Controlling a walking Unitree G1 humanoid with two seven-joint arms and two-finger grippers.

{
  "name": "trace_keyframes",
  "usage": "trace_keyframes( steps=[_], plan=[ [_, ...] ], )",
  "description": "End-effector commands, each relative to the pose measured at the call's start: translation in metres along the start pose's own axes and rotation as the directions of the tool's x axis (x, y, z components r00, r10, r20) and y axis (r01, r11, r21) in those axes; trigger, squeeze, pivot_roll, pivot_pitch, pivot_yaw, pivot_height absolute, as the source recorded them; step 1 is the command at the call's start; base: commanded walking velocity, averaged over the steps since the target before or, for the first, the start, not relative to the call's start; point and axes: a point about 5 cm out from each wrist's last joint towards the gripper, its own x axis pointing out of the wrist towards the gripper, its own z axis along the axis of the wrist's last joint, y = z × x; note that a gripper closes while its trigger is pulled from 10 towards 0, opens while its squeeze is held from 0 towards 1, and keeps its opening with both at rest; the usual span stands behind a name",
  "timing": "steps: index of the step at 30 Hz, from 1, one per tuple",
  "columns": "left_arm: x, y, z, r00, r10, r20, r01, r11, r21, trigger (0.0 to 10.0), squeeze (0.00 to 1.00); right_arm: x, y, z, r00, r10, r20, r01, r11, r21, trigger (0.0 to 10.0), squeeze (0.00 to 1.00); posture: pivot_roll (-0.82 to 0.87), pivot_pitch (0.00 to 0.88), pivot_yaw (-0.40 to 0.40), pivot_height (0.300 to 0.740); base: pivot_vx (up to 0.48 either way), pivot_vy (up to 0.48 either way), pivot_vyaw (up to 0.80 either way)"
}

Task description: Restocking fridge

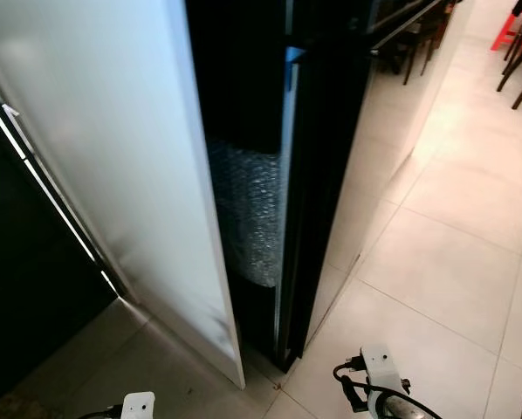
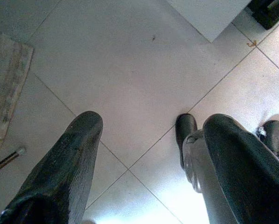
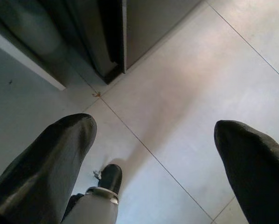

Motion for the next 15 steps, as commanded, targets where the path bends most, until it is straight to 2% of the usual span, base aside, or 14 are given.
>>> trace_keyframes(
  steps=[1,15],
  plan=[
    [-0.0003,-0.0001,-0.0022,1.0,-0.007,-0.007,0.007,1.0,0.012,10.0,0.0,-0.0012,-0.0016,-0.0074,1.0,-0.011,-0.026,0.012,1.0,0.017,10.0,0.0,-0.08,0.0,0.029,0.74,0.0,-0.368,0.0],
    [0.0,-0.0031,-0.0006,1.0,-0.016,-0.004,0.016,1.0,0.017,10.0,0.0,-0.0009,-0.002,-0.006,1.0,-0.011,-0.026,0.012,1.0,0.027,10.0,0.0,-0.08,0.0,0.025,0.74,0.0,-0.366,0.0]
  ],
)
